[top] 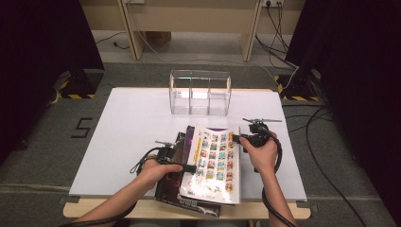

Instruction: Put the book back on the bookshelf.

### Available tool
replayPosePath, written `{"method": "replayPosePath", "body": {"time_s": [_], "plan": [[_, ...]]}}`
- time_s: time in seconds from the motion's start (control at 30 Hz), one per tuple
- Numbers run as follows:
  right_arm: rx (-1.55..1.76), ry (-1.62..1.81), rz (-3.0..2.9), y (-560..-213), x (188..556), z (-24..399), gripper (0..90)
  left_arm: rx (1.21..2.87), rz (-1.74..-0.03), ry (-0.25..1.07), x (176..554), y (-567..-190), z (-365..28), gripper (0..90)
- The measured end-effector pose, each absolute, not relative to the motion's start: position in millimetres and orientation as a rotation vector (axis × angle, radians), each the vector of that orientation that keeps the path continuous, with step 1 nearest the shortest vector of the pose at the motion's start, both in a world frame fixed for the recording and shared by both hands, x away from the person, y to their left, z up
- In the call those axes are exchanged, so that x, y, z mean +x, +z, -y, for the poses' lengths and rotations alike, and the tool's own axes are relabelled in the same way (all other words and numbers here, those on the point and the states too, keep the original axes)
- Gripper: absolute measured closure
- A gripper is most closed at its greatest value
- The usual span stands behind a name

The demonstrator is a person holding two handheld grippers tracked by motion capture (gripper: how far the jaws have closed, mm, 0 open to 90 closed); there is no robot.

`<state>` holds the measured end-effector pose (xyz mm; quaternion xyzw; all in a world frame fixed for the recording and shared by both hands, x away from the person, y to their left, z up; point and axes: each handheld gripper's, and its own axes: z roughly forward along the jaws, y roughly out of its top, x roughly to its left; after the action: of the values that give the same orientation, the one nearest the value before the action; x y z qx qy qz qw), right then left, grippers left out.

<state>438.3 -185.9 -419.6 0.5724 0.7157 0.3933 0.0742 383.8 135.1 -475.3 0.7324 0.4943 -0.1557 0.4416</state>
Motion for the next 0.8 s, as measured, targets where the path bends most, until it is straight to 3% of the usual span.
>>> {"method": "replayPosePath", "body": {"time_s": [0.6,0.8], "plan": [[1.850,1.173,-2.305,-439,466,169,66.5,1.820,-1.228,-0.386,384,-476,-139,69.2],[1.847,1.212,-2.294,-421,463,163,70.6,1.810,-1.225,-0.385,383,-477,-142,66.3]]}}
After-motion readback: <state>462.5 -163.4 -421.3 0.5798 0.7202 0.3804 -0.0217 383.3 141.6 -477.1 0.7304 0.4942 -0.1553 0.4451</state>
